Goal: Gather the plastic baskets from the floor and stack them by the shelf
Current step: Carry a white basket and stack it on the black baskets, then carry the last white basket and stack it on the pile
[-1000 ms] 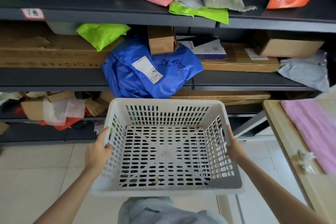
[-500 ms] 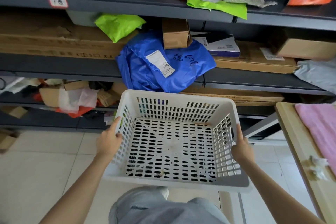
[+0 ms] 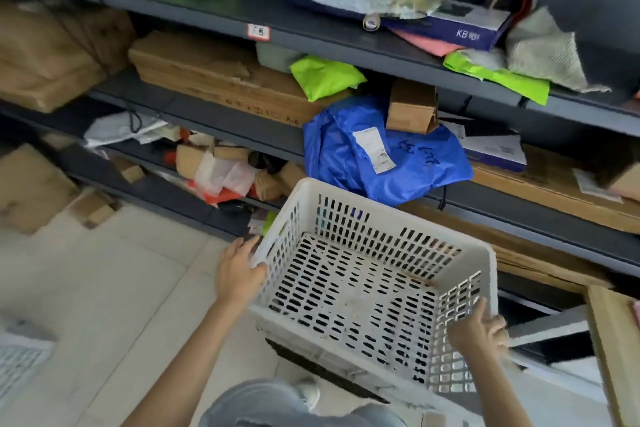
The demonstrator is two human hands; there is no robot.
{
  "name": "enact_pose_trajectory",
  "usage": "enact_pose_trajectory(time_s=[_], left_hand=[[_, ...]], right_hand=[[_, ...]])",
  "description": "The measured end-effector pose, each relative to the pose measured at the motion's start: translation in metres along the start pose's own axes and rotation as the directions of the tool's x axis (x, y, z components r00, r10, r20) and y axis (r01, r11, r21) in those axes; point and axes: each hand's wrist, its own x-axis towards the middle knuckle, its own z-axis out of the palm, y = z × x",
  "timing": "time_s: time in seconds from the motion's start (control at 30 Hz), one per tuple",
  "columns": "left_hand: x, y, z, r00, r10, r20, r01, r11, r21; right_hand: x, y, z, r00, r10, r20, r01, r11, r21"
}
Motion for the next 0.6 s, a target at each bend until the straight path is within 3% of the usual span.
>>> enact_pose_trajectory(time_s=[0.13,0.23,0.37,0.43,0.6], left_hand=[[-0.044,-0.016,-0.037,0.986,-0.134,-0.101,0.122,0.986,-0.116],[-0.085,-0.049,-0.068,0.950,-0.271,-0.156,0.237,0.949,-0.207],[-0.156,-0.107,-0.109,0.847,-0.471,-0.247,0.367,0.854,-0.370],[-0.191,-0.131,-0.128,0.784,-0.534,-0.316,0.406,0.827,-0.389],[-0.278,-0.189,-0.173,0.618,-0.636,-0.462,0.492,0.771,-0.404]], right_hand=[[-0.030,-0.040,-0.006,0.947,-0.316,0.061,0.315,0.949,0.024],[-0.054,-0.082,-0.002,0.821,-0.565,0.078,0.551,0.821,0.150],[-0.117,-0.150,0.015,0.588,-0.797,0.135,0.792,0.602,0.105],[-0.159,-0.176,0.025,0.438,-0.889,0.134,0.887,0.451,0.101],[-0.261,-0.210,0.071,0.112,-0.957,0.269,0.979,0.153,0.138]])
